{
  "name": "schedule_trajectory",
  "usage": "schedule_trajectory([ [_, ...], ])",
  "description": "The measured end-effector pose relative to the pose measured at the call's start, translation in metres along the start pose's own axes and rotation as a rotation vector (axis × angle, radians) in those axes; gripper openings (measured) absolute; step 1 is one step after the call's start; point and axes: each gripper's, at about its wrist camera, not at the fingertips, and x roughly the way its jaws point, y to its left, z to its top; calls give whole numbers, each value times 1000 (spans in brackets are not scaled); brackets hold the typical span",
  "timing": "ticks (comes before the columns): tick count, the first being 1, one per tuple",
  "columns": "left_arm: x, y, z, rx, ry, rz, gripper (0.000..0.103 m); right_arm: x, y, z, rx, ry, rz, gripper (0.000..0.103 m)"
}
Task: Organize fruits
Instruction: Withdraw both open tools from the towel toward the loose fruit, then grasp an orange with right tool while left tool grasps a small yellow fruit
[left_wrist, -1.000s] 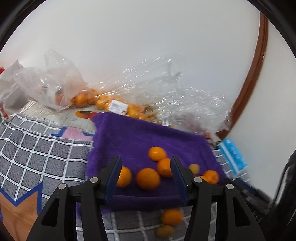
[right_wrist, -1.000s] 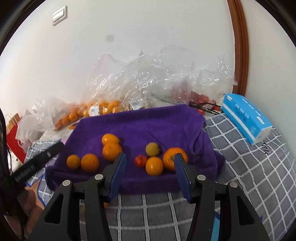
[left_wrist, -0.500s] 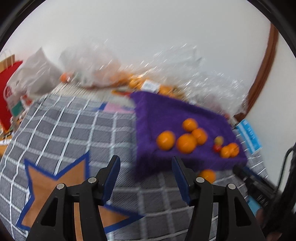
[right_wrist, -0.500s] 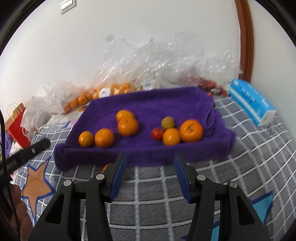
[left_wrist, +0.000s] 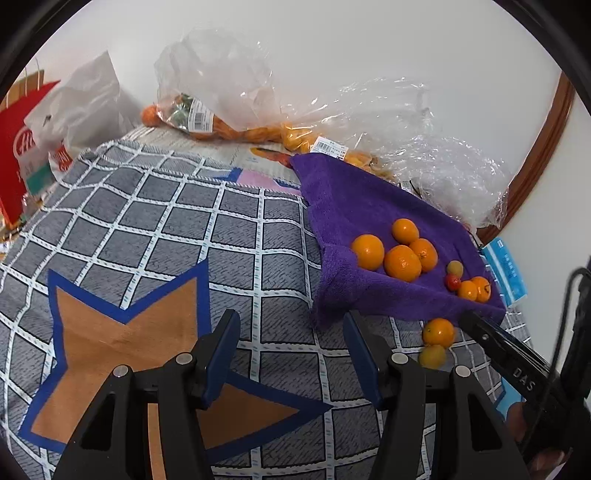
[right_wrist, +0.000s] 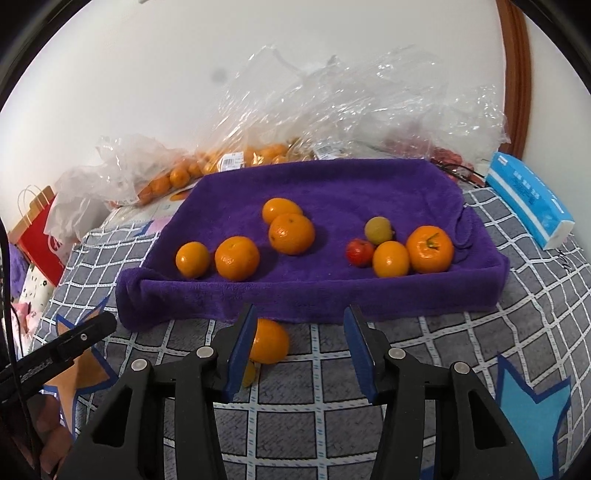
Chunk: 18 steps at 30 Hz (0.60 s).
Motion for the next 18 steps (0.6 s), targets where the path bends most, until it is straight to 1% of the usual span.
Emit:
schedule_trajectory([
  [4,0,-2,-1,8,8,-7,56,13,2,0,10,36,15,50],
  [12,5,5,1,-29,42,-34,56,25,13,2,3,48,44,50],
  [17,7,6,1,-38,47,-28,56,32,19,3,0,70,72,50],
  [18,7,6,1,-37,46,-26,56,32,19,3,-1,67,76,45],
])
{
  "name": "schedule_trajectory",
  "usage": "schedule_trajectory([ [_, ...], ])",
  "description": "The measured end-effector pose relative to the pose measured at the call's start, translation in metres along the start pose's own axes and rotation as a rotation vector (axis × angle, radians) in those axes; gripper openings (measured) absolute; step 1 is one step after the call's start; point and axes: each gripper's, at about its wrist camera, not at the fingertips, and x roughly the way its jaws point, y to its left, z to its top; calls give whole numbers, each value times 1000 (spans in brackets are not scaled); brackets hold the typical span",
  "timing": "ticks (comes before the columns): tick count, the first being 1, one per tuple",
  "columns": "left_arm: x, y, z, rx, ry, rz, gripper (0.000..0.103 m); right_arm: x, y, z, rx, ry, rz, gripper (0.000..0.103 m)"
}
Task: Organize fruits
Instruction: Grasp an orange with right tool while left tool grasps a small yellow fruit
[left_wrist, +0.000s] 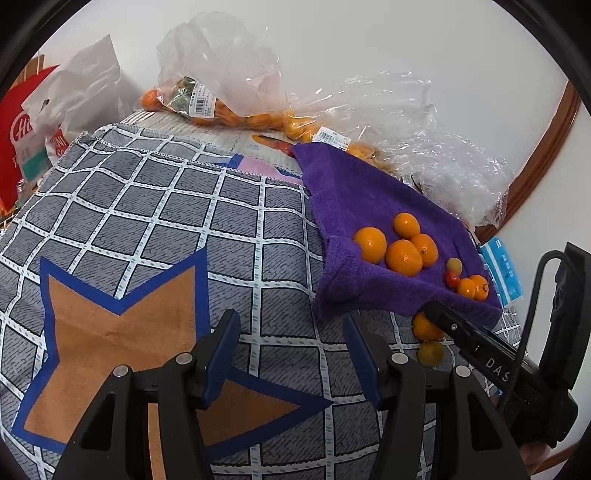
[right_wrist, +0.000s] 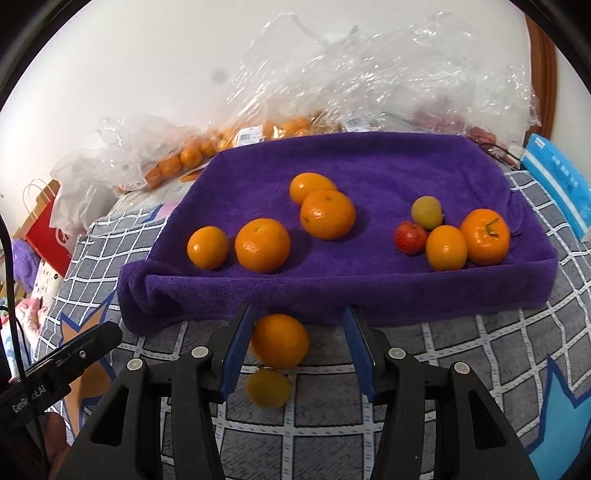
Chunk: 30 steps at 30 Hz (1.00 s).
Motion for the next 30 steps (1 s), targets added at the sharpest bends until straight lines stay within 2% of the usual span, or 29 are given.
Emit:
schedule_trajectory([
  [3,0,0,0,4,-1,1,56,-5,1,1,-4,-23,6,23],
  [6,3,0,0,5,6,-1,56,-10,-3,2,8,-32,4,14],
  [9,6,0,-1,4,19,-1,56,-13,-10,1,19,-31,0,14],
  [17,8,-2,-3,15,11,18,56,-27,-49,-9,64,-26,-97,15],
  [22,8,-6,-5,35,6,29,56,-37,-69,-11,143,-23,-16,17],
  [28,8,-6,-5,41,-2,33,56,-32,-37,-7,72,-11,83,29],
  [30,8,-4,-4,31,-7,33,56,-27,-23,-6,41,-8,85,31],
])
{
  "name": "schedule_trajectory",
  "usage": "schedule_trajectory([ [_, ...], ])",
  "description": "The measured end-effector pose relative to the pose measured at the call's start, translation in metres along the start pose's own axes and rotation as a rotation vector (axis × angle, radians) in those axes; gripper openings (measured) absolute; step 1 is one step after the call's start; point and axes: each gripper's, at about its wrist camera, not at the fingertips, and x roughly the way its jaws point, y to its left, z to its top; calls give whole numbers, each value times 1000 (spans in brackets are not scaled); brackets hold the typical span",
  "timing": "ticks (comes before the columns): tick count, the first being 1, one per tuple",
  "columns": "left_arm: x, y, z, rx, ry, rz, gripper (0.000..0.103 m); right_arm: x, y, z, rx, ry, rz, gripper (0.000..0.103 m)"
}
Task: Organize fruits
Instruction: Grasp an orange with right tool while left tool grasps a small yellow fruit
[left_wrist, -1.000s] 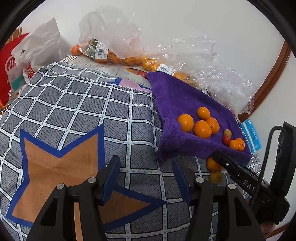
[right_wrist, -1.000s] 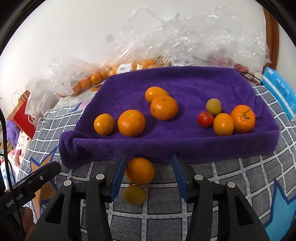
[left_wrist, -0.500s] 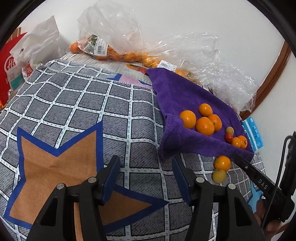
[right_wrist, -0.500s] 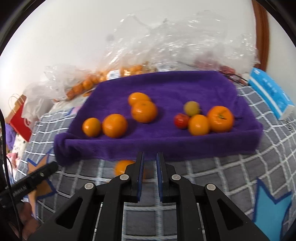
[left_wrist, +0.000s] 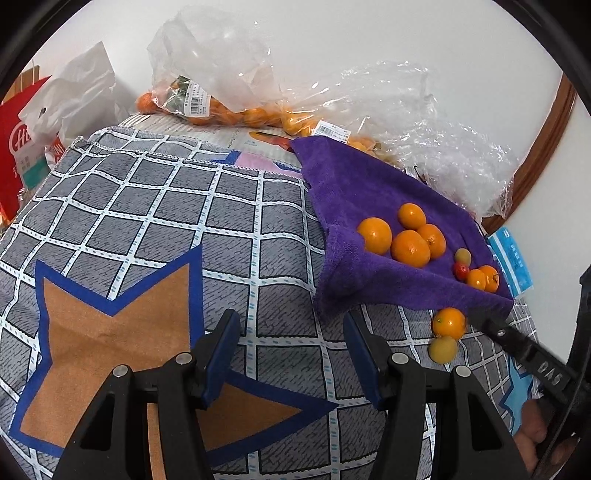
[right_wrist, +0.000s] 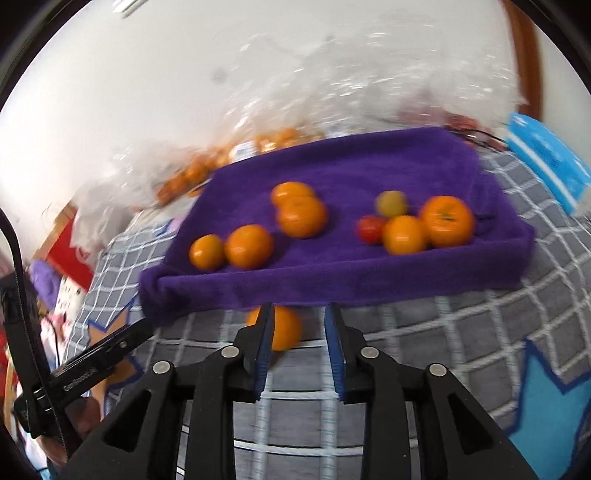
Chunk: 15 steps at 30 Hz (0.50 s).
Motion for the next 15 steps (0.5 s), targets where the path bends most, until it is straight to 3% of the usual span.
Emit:
schedule_trajectory([
  [3,0,4,1,-22,-6,-5,56,14,10,-3,-26,15,-28,32],
  [11,2,2,1,-10,-14,1,57,27,9,-6,-15,74,61,34],
  [15,2,-3,-2,14,-26,23,58,18,4,-7,-11,52,38,34],
])
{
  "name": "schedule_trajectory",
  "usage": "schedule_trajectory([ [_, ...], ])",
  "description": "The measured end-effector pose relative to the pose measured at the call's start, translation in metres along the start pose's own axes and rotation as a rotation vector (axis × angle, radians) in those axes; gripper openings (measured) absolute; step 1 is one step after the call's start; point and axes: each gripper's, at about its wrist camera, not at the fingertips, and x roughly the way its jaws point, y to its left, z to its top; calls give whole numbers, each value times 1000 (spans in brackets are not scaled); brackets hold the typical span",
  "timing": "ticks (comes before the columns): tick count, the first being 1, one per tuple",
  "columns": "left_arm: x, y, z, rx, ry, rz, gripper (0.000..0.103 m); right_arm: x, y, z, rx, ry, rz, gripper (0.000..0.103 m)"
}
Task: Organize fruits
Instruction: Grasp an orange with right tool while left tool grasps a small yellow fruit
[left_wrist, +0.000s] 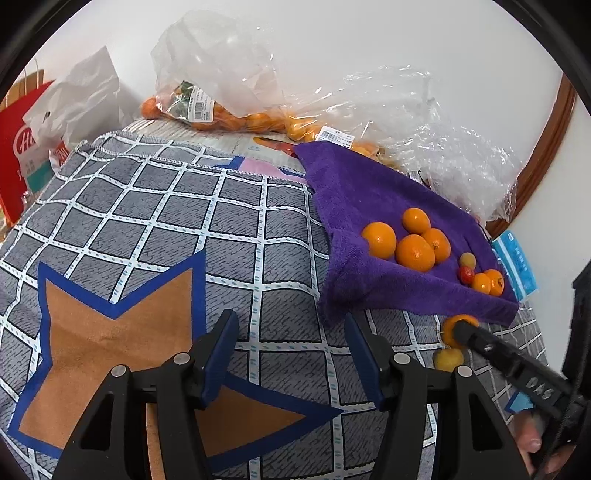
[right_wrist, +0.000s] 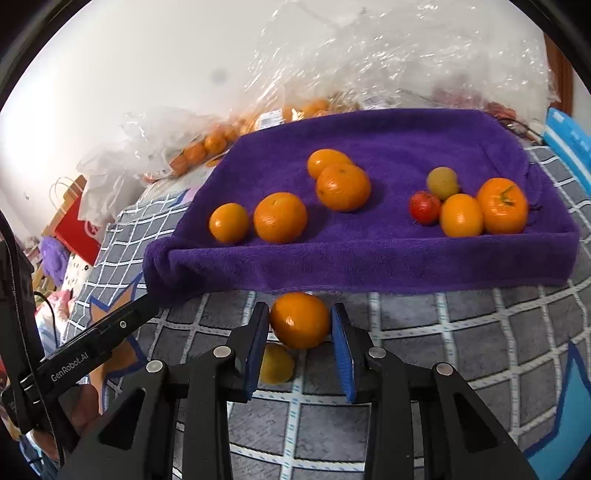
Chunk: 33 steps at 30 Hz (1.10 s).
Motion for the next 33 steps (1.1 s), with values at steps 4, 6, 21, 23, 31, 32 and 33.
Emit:
schedule_trajectory([
  [4,1,-2,0,9,5,-4,63,-24,-22,-1,32,-53,-32,34],
  [6,1,-3,0,14,8,-2,64,-36,-32,-3,27,-78,-78,34],
  [21,-6,-32,-12,98,68,-18,68,-69,-101,-24,63,-111,-223,34],
  [23,-8,-46,-17,138,52,-27,68,-67,-100,-24,51,-114,-237,34],
  [31,8,-84,-28,208,98,-103,63,-64,-91,-31,-24,-121,-275,34],
  [32,10,-88,-27,214,91,-91,63,-64,-91,-33,-28,-122,-275,34],
  [33,11,-91,-26,218,92,-98,62,-64,-92,-34,-28,-120,-272,34],
])
